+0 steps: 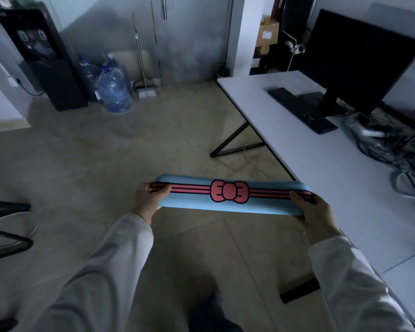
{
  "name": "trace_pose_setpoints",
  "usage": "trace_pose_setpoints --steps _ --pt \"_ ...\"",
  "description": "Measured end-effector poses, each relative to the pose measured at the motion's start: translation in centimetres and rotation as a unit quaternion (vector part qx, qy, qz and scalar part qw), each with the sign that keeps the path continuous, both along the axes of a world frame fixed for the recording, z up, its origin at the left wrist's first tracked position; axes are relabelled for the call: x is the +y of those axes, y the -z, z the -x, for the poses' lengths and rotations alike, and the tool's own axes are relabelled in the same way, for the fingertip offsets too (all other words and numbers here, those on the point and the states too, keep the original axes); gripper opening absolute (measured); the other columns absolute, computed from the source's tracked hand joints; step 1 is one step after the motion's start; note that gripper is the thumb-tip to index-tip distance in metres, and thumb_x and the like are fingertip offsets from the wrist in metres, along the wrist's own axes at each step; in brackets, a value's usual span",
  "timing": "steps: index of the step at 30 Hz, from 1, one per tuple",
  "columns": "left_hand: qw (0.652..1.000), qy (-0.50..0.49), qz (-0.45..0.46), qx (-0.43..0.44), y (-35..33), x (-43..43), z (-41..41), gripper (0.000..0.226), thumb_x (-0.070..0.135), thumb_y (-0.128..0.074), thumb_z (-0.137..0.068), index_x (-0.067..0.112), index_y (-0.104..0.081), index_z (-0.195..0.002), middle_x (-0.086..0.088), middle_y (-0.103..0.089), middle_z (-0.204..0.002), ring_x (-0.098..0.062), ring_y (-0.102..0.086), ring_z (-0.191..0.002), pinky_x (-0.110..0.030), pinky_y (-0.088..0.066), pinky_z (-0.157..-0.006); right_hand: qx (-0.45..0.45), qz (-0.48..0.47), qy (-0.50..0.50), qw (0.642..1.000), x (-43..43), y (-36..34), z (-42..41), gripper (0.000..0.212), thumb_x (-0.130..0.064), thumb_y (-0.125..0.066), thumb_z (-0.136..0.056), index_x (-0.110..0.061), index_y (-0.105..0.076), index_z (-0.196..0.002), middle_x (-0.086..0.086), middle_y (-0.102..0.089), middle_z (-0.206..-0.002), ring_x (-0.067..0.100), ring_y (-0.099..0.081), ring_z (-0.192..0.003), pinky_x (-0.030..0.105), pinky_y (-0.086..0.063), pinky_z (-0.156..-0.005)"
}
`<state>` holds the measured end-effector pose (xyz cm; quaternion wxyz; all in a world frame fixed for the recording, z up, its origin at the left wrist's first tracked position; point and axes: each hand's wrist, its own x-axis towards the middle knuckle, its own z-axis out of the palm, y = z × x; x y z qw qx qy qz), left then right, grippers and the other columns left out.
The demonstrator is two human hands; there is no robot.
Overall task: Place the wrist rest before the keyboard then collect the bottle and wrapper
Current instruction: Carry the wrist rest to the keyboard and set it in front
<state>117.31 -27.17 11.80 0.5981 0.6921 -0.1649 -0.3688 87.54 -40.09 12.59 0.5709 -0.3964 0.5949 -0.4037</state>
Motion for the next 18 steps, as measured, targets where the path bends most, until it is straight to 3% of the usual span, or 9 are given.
trace_pose_setpoints --steps 2,5,7,9,11,14,18 --pt "1.0 -0.002 0.001 0.0 -0.4 -4.0 -0.8 0.019 0.007 -0.062 -0.081 0.02 -0.055 -0.069 0.008 -0.065 -0.054 0.002 -0.061 -0.049 -0.008 -0.045 -0.047 -0.011 -0.001 0.009 1.0 -3.6 -0.3 -0.8 0.021 -0.013 -0.067 -0.078 -0.008 -0.058 -0.097 0.011 -0.059 -0.099 0.022 -0.058 -0.086 0.025 -0.057 -0.064" --pt "1.0 0.008 -0.008 -0.01 -1.0 -9.3 -1.7 0.021 0.006 -0.061 -0.082 0.02 -0.054 -0.068 0.011 -0.065 -0.047 0.003 -0.06 -0.049 -0.011 -0.044 -0.053 0.0 -0.003 0.01 1.0 -8.2 -0.4 -1.8 0.025 -0.015 -0.066 -0.079 -0.007 -0.058 -0.102 0.006 -0.059 -0.088 0.016 -0.056 -0.077 0.015 -0.054 -0.051" --pt "1.0 0.011 -0.004 -0.013 -1.3 -12.7 -2.4 0.021 0.005 -0.061 -0.081 0.019 -0.053 -0.068 0.004 -0.063 -0.06 -0.002 -0.06 -0.056 -0.016 -0.045 -0.058 0.01 0.0 0.015 1.0 -11.3 -0.6 -2.4 0.028 -0.017 -0.066 -0.079 -0.007 -0.059 -0.104 0.005 -0.059 -0.087 0.017 -0.057 -0.077 0.015 -0.054 -0.05" --pt "1.0 0.015 -0.006 -0.009 -1.1 -15.5 -3.2 0.02 0.005 -0.061 -0.082 0.019 -0.053 -0.069 0.002 -0.06 -0.068 0.001 -0.061 -0.053 -0.013 -0.048 -0.053 0.016 -0.002 0.022 1.0 -14.0 -0.6 -3.1 0.027 -0.018 -0.067 -0.079 -0.008 -0.058 -0.103 0.007 -0.059 -0.091 0.019 -0.057 -0.079 0.015 -0.053 -0.05" --pt "1.0 0.023 -0.013 -0.008 -0.8 -17.9 -3.9 0.02 0.005 -0.061 -0.082 0.019 -0.053 -0.069 0.006 -0.062 -0.062 0.006 -0.06 -0.048 -0.008 -0.046 -0.047 0.018 -0.008 0.025 0.999 -16.2 -0.5 -3.8 0.028 -0.018 -0.066 -0.079 -0.008 -0.059 -0.104 0.006 -0.059 -0.09 0.019 -0.057 -0.079 0.018 -0.054 -0.054" --pt "0.999 0.034 -0.022 0.008 -0.4 -21.1 -4.8 0.02 0.007 -0.061 -0.082 0.018 -0.053 -0.068 0.005 -0.061 -0.063 -0.007 -0.055 -0.063 -0.017 -0.045 -0.056 0.029 -0.015 0.029 0.999 -18.8 -0.2 -4.4 0.03 -0.019 -0.067 -0.079 -0.007 -0.06 -0.105 0.011 -0.06 -0.097 0.025 -0.058 -0.087 0.03 -0.053 -0.069" --pt "0.997 0.07 -0.034 0.001 0.3 -26.9 -6.5 0.017 0.01 -0.064 -0.081 0.019 -0.055 -0.069 -0.001 -0.059 -0.071 -0.008 -0.055 -0.067 -0.024 -0.045 -0.062 0.012 -0.036 0.065 0.997 -22.5 0.5 -5.4 0.025 -0.017 -0.067 -0.079 -0.008 -0.058 -0.1 0.014 -0.058 -0.107 0.029 -0.057 -0.101 0.043 -0.051 -0.09"
